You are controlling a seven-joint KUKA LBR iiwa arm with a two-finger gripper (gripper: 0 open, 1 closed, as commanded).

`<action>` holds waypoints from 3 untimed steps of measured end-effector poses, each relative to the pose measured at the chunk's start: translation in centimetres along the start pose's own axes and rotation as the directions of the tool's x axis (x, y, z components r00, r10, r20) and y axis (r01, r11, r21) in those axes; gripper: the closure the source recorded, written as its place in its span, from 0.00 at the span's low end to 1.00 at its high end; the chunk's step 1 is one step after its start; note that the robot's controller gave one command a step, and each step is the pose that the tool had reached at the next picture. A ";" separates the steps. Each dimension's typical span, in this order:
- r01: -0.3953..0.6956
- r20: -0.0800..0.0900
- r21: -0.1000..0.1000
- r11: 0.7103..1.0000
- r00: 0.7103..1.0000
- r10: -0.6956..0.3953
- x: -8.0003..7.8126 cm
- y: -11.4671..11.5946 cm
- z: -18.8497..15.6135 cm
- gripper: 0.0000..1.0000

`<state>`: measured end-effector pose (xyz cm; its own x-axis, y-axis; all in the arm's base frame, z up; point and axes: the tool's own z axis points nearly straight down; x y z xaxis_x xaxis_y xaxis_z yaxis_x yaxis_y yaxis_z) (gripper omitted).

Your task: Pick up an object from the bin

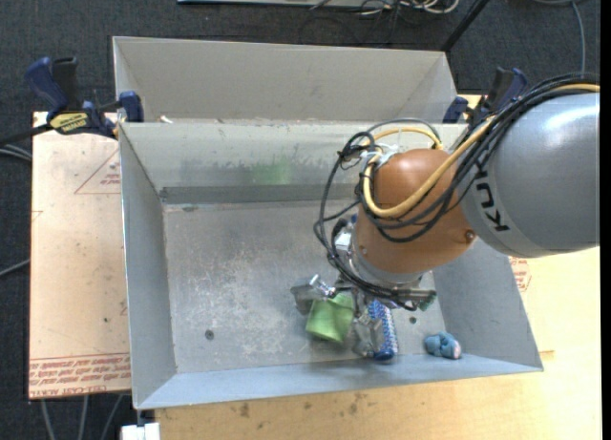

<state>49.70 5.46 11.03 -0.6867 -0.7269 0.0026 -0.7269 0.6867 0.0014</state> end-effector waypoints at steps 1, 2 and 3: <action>0.177 0.003 0.000 0.984 0.984 -0.177 -1.2 -1.6 4.1 0.00; 0.173 0.005 -0.001 0.985 0.985 -0.173 -1.3 -1.6 4.1 0.00; 0.173 0.007 0.000 0.985 0.985 -0.173 -1.3 -1.6 4.1 1.00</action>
Offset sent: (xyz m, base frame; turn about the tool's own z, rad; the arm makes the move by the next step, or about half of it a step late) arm 0.0202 -0.0032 -0.0403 -0.1802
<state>51.77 5.34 6.95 -0.5504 -0.8349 -0.0044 -0.8349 0.5504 0.0021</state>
